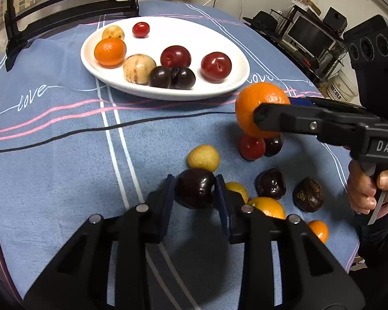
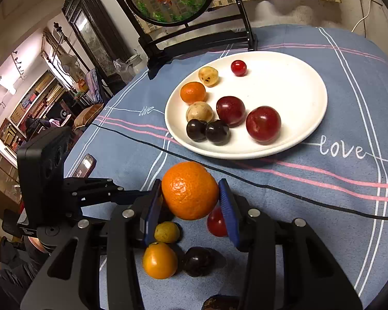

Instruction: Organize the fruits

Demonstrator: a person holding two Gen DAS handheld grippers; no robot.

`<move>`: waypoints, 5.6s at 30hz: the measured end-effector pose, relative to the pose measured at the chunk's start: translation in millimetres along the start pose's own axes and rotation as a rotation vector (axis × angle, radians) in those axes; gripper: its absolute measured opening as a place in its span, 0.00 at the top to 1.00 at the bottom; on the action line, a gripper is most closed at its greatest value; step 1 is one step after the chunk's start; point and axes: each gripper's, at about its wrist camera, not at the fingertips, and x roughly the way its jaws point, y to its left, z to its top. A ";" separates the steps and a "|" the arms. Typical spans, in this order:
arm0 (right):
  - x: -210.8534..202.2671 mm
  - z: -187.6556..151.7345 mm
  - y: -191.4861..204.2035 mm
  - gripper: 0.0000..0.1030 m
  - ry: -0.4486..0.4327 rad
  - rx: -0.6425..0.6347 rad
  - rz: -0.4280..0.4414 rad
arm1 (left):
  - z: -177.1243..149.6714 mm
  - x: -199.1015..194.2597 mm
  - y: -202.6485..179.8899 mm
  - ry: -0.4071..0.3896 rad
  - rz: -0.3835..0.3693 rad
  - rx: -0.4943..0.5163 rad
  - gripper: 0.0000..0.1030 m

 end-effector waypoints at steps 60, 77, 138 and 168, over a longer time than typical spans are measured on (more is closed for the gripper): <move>-18.1 -41.9 -23.7 0.42 -0.017 -0.161 -0.184 | 21.9 -28.6 36.0 -0.237 0.378 -0.193 0.13; 0.4 -46.3 -12.8 0.58 0.036 -0.254 -0.251 | 23.3 -28.4 30.5 -0.239 0.392 -0.167 0.13; 3.5 46.4 -57.7 0.70 -0.242 -0.023 -0.208 | 102.9 -0.7 -2.4 -0.265 0.146 -0.085 0.75; -48.7 -98.1 -15.2 0.52 0.093 -0.247 -0.009 | -57.6 -38.7 -61.5 -0.177 -0.022 0.154 0.42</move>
